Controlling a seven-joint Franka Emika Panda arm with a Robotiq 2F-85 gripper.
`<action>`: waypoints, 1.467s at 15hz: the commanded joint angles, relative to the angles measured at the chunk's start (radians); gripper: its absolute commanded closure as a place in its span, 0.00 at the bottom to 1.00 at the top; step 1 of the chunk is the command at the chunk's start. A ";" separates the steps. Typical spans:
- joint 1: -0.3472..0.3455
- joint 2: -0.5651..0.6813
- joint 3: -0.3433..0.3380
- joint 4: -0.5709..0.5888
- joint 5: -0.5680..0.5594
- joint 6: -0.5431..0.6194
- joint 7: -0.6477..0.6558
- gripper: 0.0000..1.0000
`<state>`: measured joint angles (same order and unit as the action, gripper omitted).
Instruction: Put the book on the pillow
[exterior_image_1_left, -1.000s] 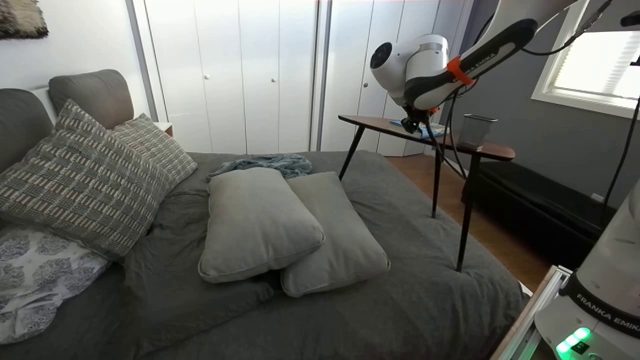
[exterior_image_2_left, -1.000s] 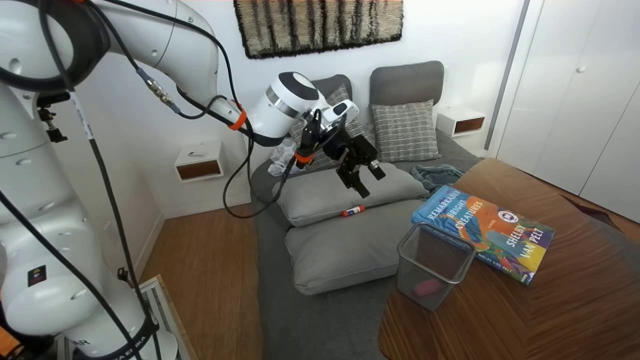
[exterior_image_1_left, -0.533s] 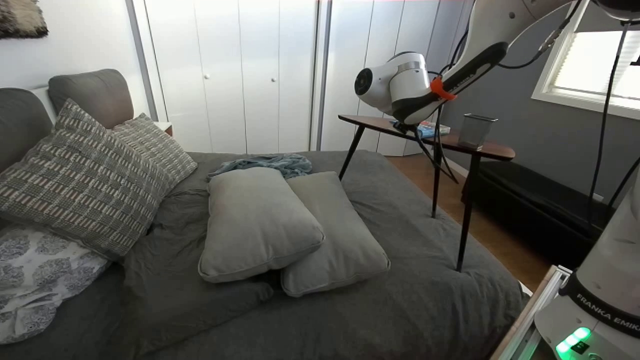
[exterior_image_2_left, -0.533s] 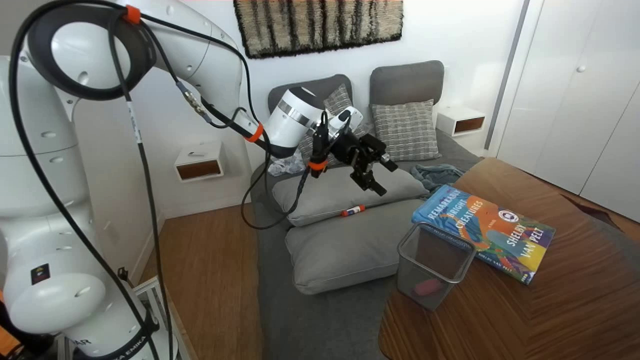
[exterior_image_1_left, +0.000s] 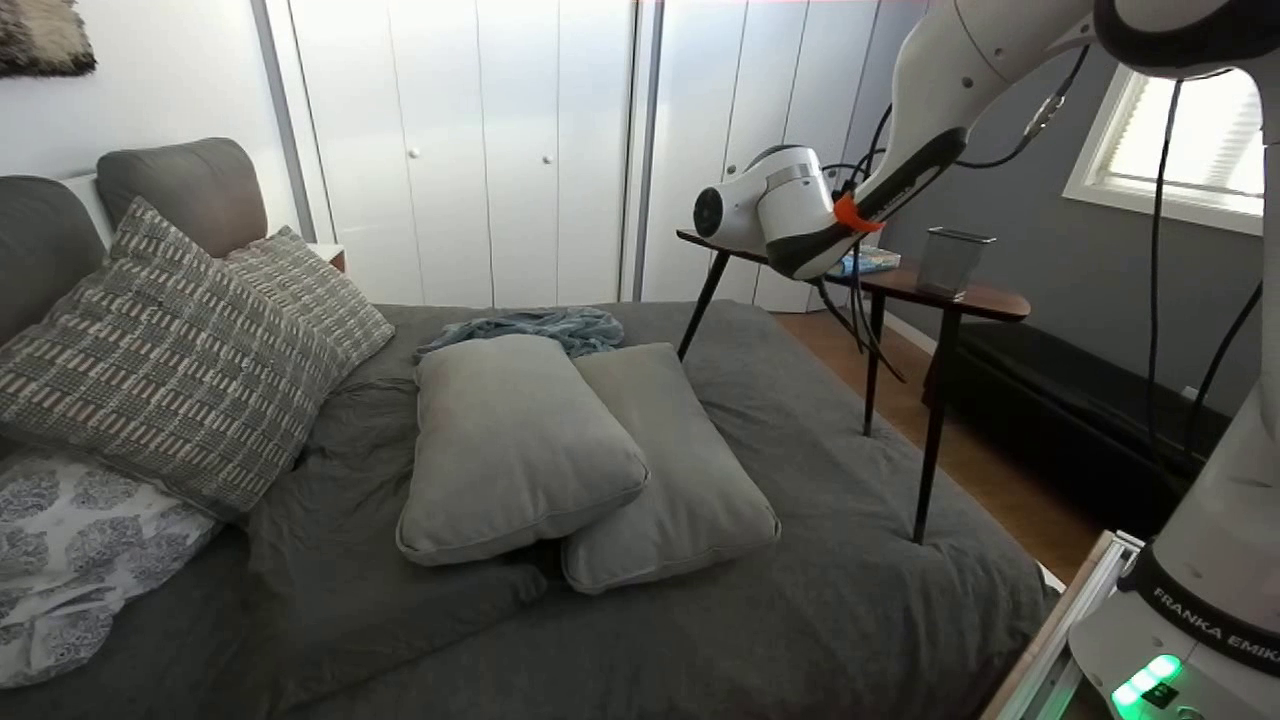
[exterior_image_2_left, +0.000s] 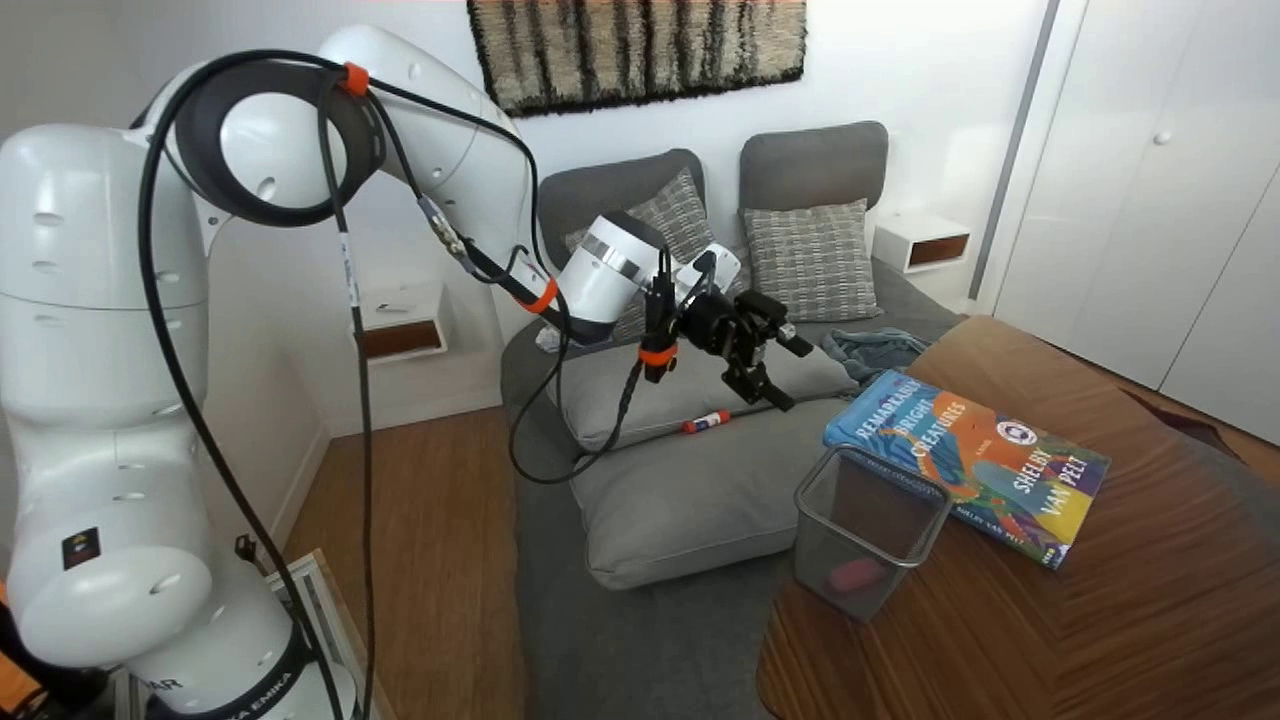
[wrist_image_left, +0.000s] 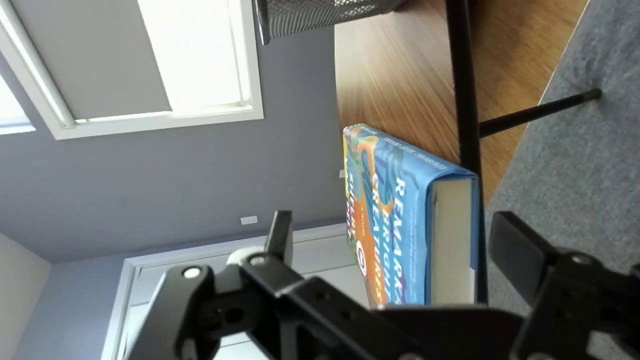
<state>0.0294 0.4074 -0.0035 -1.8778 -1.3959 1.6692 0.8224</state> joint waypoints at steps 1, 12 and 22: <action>0.013 0.077 -0.014 0.063 -0.055 -0.073 0.015 0.00; 0.001 0.215 -0.015 0.141 -0.135 -0.173 -0.009 0.00; -0.026 0.229 -0.022 0.118 -0.202 -0.134 -0.025 0.00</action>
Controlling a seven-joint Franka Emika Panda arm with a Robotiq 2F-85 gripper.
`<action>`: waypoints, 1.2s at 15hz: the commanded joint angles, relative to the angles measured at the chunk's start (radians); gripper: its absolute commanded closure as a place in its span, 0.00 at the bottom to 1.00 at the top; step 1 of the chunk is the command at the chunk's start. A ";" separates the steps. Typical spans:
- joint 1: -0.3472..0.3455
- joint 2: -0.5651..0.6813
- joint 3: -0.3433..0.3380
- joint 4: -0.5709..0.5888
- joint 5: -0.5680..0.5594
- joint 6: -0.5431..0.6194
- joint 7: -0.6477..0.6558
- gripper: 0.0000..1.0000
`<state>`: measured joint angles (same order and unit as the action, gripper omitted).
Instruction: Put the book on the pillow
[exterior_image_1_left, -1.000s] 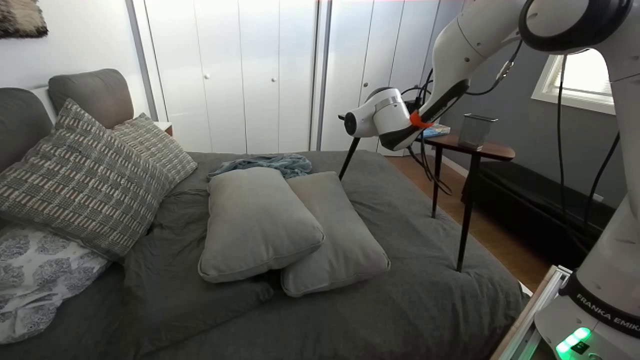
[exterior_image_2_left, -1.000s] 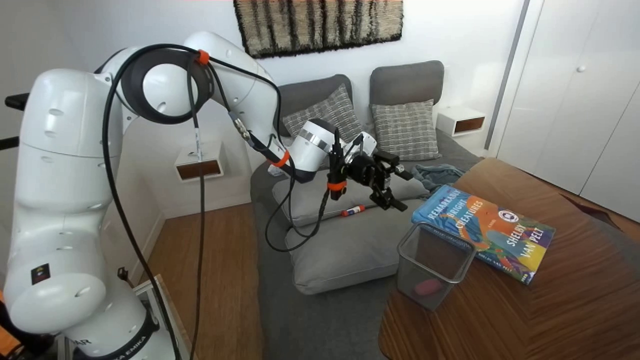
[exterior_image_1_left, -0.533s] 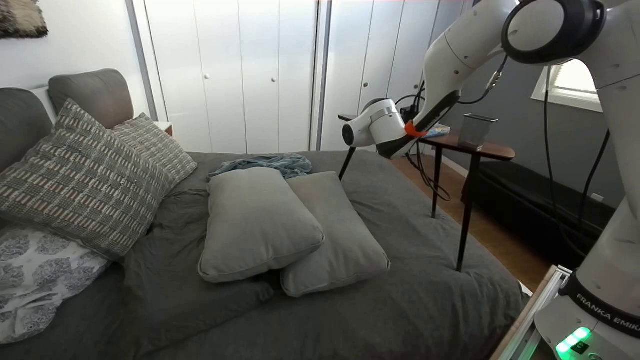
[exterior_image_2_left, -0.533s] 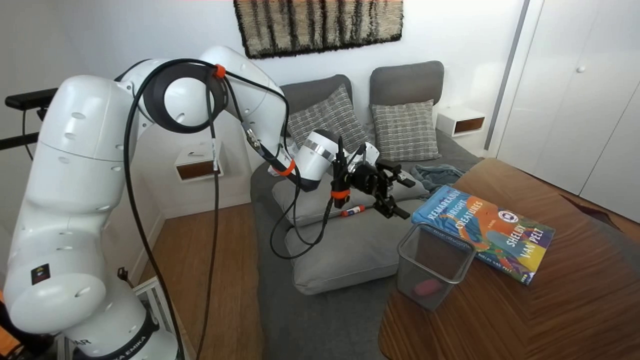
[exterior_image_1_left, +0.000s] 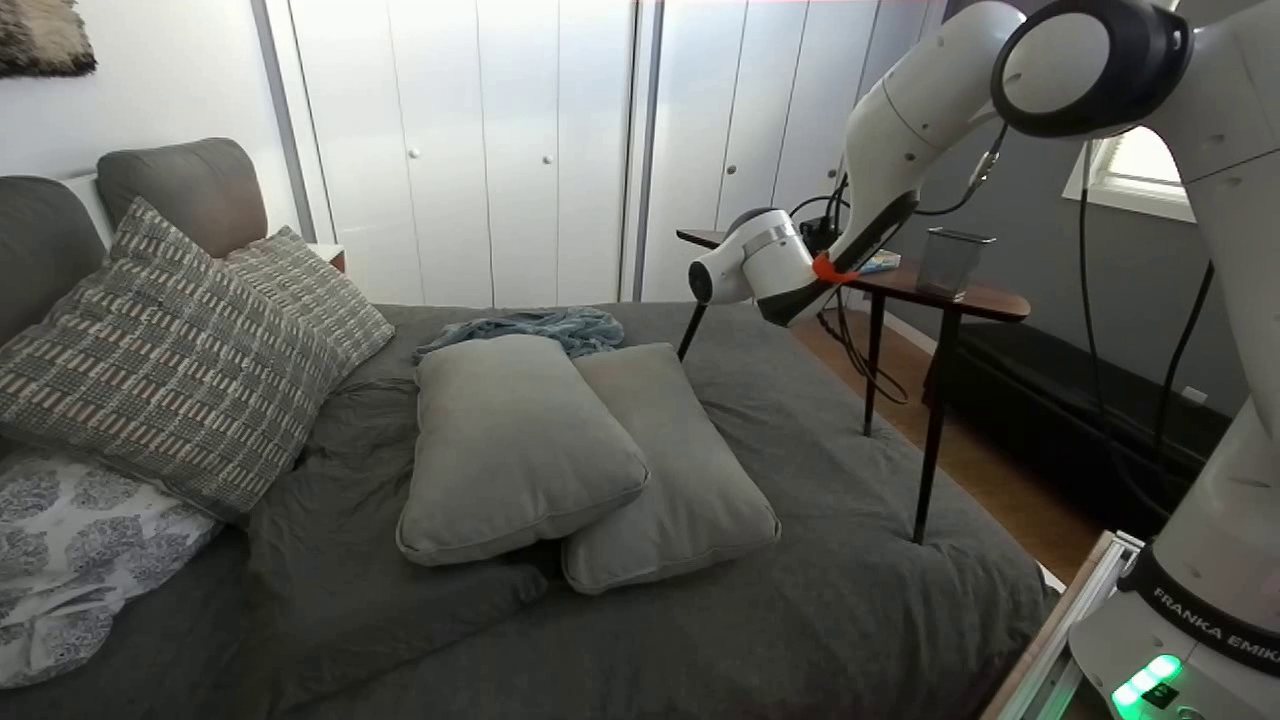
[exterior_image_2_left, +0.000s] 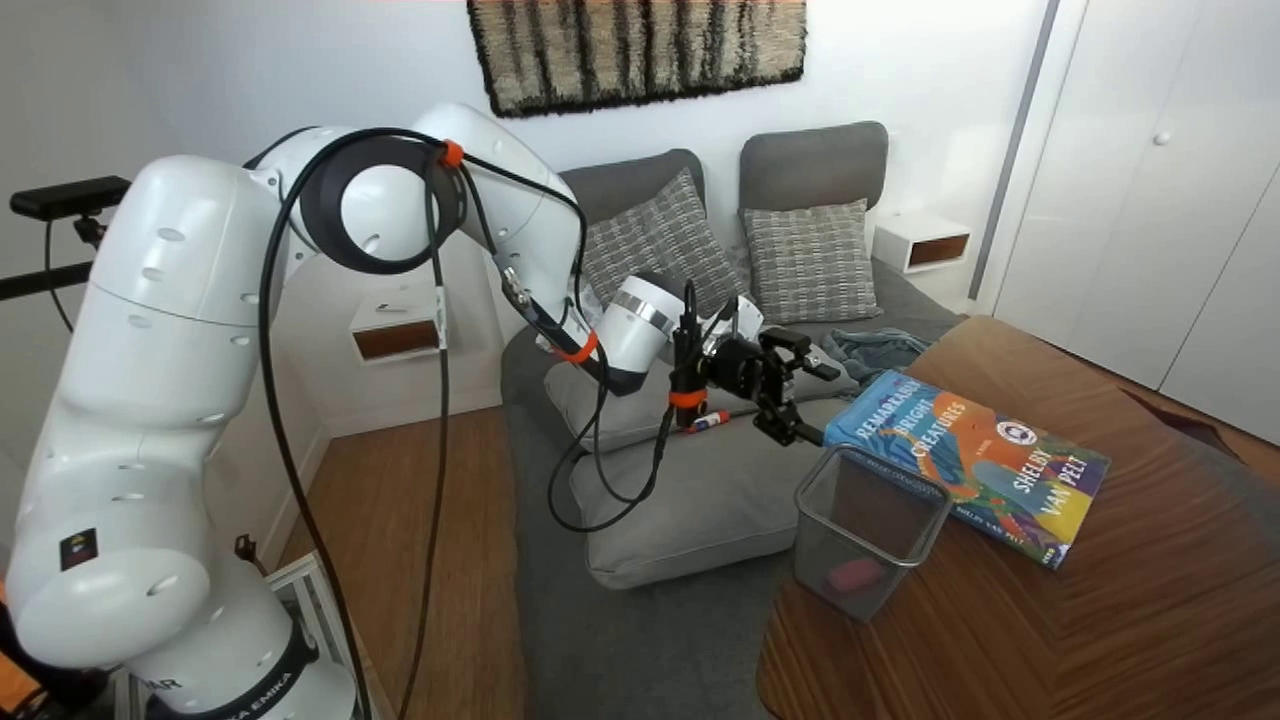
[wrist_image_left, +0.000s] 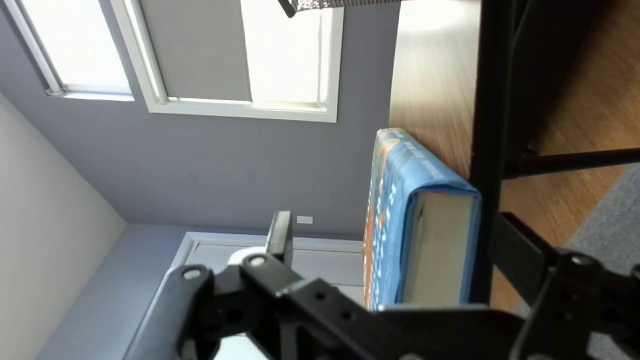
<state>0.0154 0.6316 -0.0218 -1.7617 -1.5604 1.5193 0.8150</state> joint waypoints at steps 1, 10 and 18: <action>-0.016 0.004 -0.004 -0.001 -0.038 0.018 -0.017 0.02; -0.037 0.014 -0.005 -0.004 -0.033 0.034 -0.016 0.37; -0.039 0.013 0.002 -0.004 -0.023 0.051 -0.012 0.70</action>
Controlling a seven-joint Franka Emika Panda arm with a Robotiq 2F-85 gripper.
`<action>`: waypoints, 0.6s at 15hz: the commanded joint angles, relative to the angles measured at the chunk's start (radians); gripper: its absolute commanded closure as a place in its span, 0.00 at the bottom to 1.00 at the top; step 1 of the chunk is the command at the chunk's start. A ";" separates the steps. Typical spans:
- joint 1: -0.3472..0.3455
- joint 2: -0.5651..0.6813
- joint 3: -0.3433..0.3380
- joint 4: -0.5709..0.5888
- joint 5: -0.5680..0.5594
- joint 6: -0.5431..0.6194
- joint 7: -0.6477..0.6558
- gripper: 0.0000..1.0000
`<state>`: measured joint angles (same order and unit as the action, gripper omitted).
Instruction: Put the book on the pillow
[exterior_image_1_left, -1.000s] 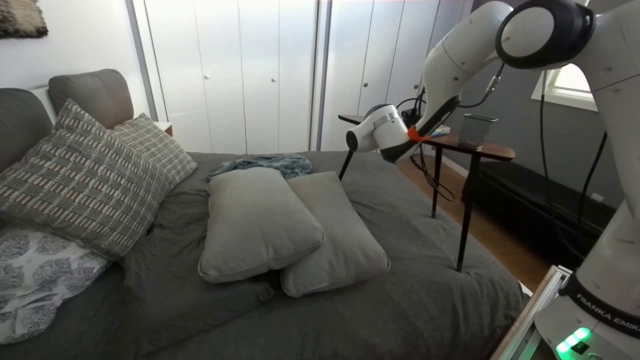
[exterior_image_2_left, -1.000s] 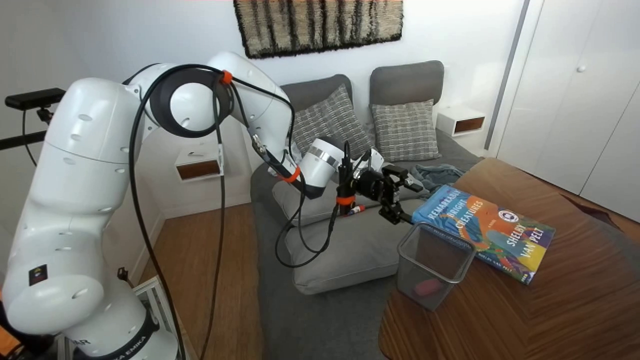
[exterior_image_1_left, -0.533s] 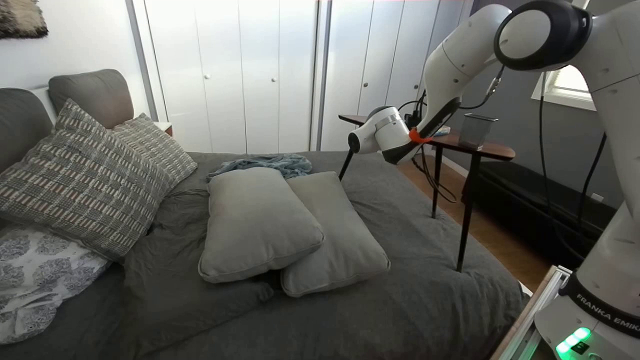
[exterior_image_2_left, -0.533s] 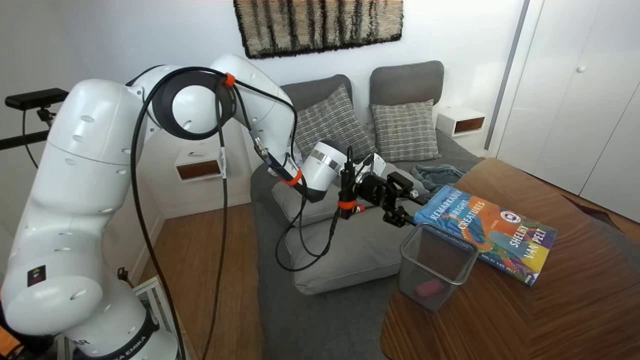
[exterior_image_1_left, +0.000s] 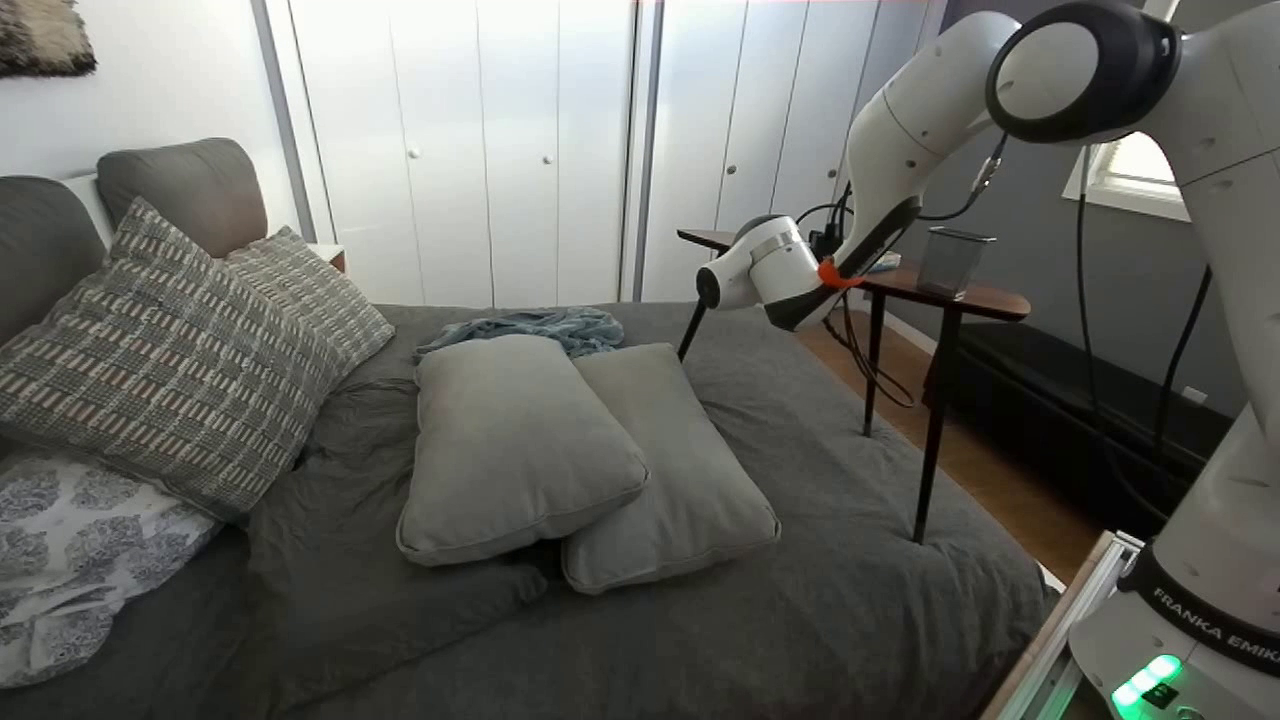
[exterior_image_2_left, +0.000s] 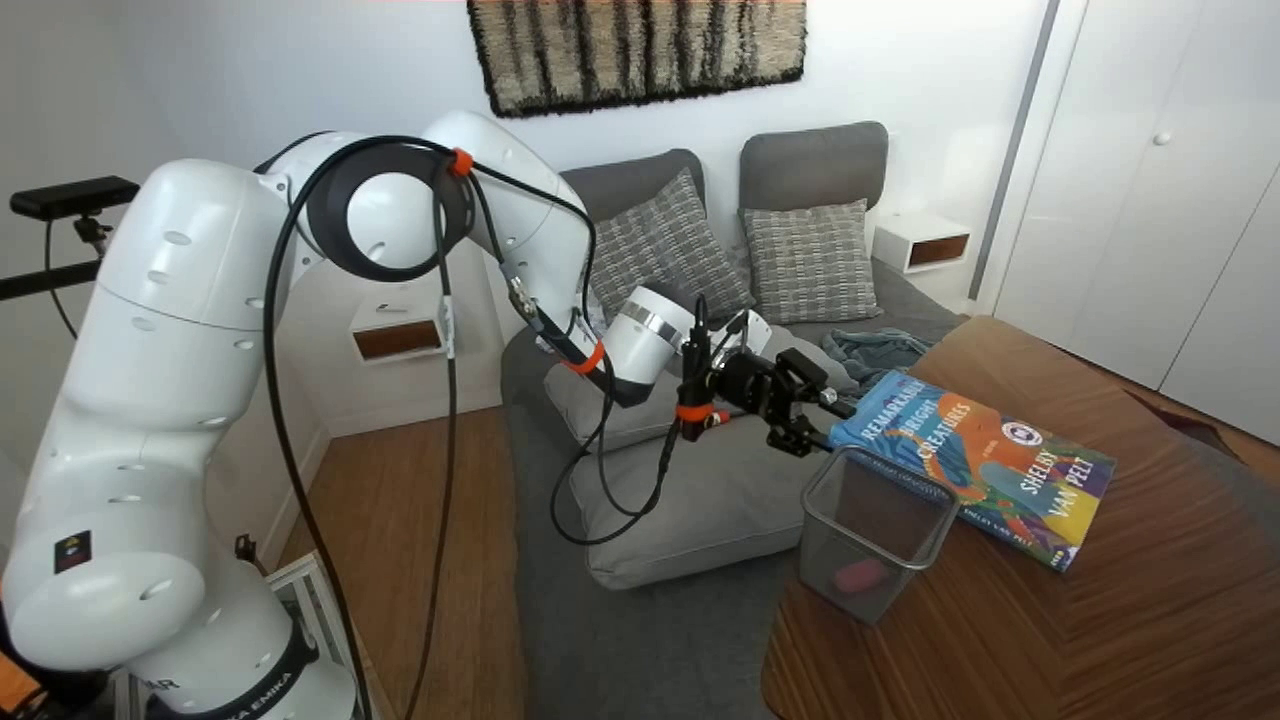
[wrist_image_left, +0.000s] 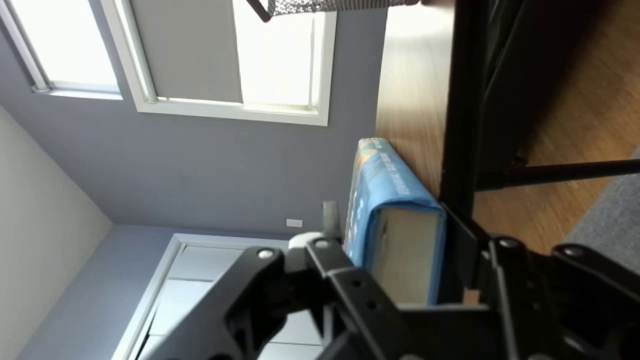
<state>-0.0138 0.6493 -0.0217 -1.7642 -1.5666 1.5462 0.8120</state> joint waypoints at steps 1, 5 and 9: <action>-0.010 -0.006 0.003 -0.003 -0.015 0.030 -0.008 0.77; -0.002 -0.019 0.012 -0.010 -0.012 0.043 -0.002 0.91; 0.021 -0.034 0.029 -0.010 -0.016 0.052 0.004 0.91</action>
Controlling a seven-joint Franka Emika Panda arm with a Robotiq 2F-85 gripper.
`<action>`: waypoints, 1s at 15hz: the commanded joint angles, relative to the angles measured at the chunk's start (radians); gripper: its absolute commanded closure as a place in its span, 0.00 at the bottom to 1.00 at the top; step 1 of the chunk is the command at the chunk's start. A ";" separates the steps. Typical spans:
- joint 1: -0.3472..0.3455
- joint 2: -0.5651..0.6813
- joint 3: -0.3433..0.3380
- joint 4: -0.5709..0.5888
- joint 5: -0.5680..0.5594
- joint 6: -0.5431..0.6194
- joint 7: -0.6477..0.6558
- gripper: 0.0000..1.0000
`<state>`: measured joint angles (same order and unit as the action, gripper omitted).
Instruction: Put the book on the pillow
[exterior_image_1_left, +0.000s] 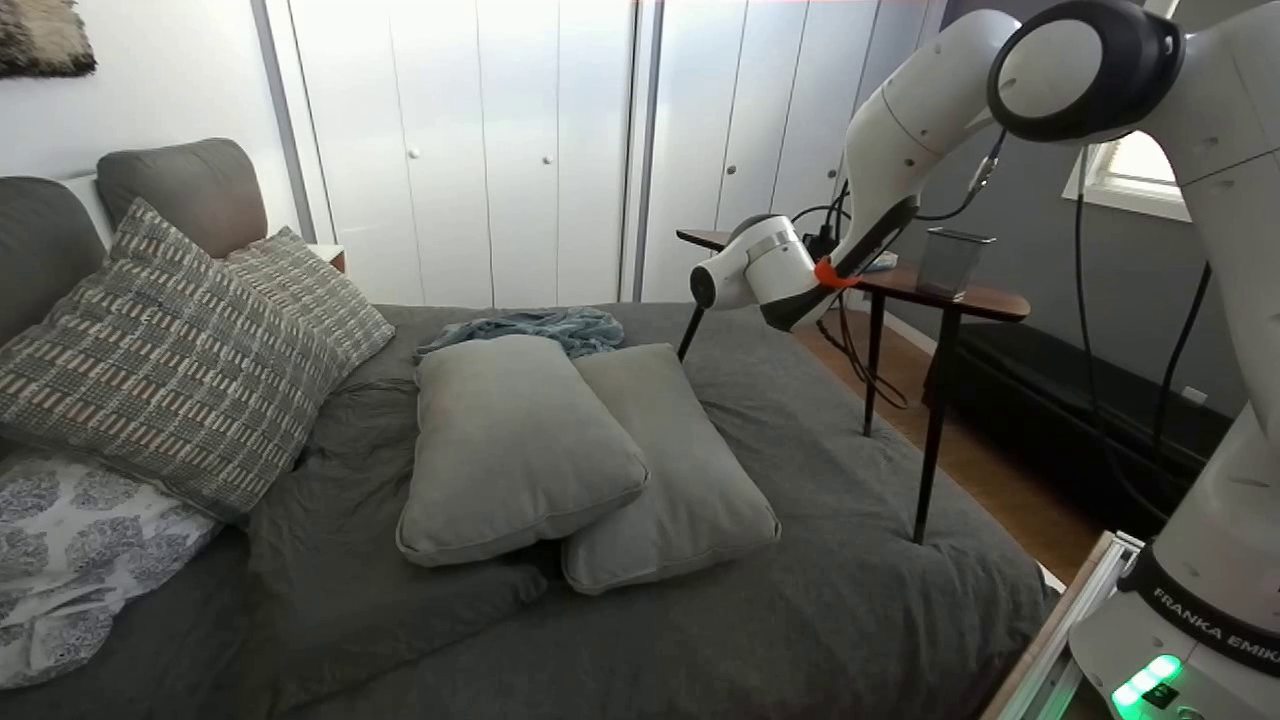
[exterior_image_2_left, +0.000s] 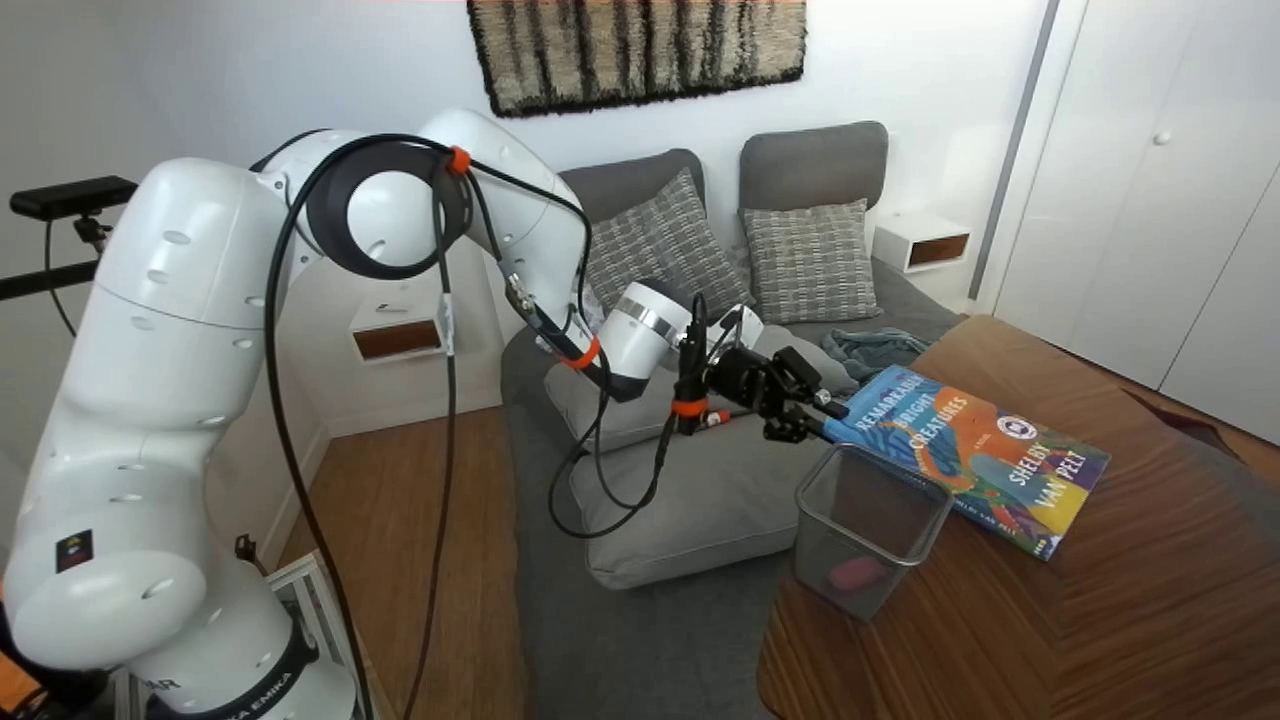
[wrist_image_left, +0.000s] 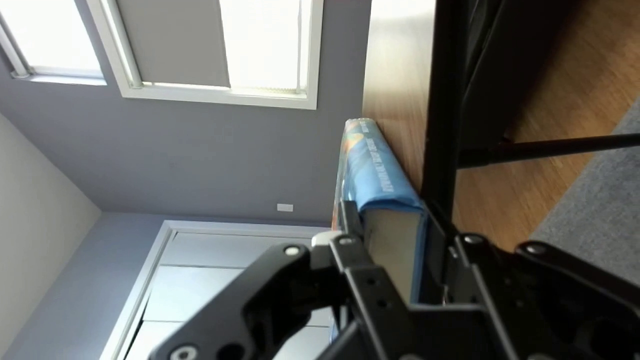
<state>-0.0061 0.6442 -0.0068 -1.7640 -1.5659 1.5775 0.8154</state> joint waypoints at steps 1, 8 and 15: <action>0.017 -0.032 0.019 -0.010 -0.016 0.025 0.000 0.91; 0.027 -0.038 0.030 -0.009 -0.002 0.042 -0.008 0.35; -0.005 -0.032 0.016 0.035 0.010 0.055 -0.019 0.00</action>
<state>0.0099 0.6197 0.0155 -1.7488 -1.5649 1.6022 0.8152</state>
